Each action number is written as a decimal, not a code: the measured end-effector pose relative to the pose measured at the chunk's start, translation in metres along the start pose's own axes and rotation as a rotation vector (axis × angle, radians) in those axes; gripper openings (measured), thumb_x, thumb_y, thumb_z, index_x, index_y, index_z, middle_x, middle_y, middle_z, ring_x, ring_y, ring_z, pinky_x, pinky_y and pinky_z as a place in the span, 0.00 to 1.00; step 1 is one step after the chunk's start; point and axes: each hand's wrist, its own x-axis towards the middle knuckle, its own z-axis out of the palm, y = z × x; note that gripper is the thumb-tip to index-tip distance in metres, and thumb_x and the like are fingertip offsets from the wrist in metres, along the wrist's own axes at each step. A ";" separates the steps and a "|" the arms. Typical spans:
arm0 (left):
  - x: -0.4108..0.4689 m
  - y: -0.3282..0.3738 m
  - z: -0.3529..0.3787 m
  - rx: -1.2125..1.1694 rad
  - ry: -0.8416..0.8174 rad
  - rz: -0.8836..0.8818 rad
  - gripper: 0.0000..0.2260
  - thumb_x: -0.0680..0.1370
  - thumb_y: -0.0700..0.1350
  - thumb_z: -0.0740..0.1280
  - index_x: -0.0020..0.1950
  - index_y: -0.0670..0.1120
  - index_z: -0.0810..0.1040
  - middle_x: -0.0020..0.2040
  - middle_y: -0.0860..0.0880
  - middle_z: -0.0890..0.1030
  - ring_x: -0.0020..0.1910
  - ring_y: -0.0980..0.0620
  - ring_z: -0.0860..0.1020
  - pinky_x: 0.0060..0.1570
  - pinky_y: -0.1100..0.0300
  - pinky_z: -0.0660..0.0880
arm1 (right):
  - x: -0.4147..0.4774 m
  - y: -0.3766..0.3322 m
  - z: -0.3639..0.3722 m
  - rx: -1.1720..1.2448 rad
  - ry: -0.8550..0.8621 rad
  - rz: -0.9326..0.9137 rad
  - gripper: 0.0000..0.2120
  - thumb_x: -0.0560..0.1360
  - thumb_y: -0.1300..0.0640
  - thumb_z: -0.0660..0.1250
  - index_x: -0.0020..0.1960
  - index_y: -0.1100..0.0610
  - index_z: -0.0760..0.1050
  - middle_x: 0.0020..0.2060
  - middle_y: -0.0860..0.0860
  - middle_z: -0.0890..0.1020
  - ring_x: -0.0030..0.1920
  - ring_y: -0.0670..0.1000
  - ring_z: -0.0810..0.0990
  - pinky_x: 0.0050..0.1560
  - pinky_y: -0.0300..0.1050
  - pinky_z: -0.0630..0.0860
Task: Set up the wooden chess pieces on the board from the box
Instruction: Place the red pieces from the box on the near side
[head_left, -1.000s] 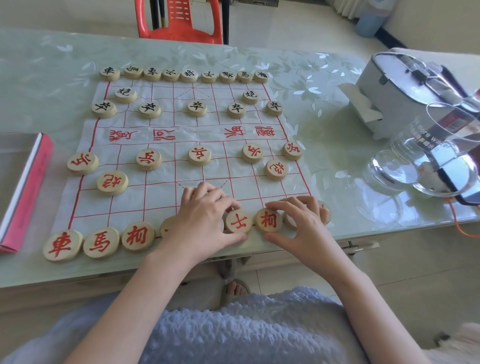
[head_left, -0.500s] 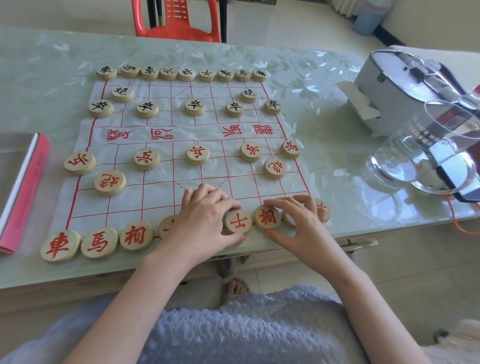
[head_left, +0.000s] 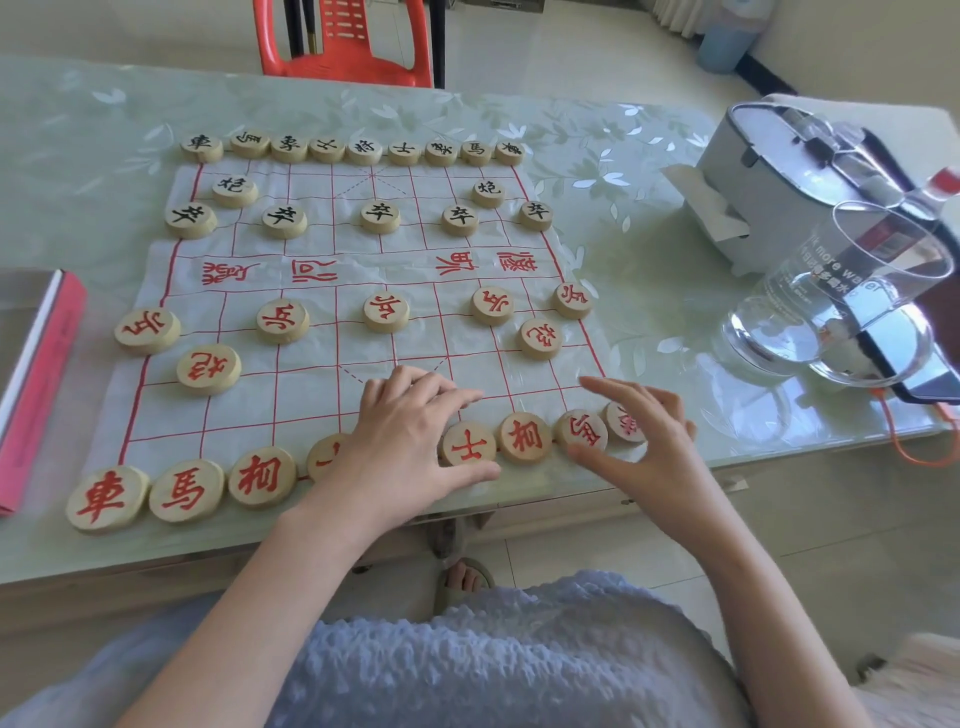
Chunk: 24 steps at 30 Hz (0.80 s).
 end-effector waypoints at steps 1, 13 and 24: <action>0.002 0.001 0.000 -0.005 0.015 0.007 0.31 0.70 0.66 0.62 0.70 0.58 0.63 0.62 0.60 0.68 0.64 0.58 0.58 0.53 0.65 0.50 | -0.002 0.004 -0.007 0.027 0.013 0.031 0.26 0.68 0.51 0.73 0.63 0.38 0.69 0.54 0.24 0.68 0.61 0.35 0.59 0.63 0.42 0.53; 0.024 0.028 0.016 0.001 0.034 0.074 0.26 0.72 0.63 0.63 0.69 0.57 0.66 0.64 0.59 0.69 0.65 0.56 0.59 0.56 0.61 0.52 | 0.013 0.018 -0.003 -0.418 -0.009 -0.070 0.28 0.60 0.35 0.72 0.55 0.48 0.73 0.58 0.44 0.64 0.59 0.46 0.56 0.57 0.40 0.52; 0.029 0.031 0.022 0.007 -0.017 0.064 0.31 0.69 0.66 0.63 0.70 0.58 0.64 0.63 0.59 0.68 0.64 0.57 0.57 0.58 0.61 0.50 | 0.013 0.016 -0.001 -0.274 -0.125 -0.104 0.31 0.68 0.43 0.70 0.68 0.41 0.63 0.61 0.42 0.60 0.59 0.45 0.55 0.59 0.42 0.54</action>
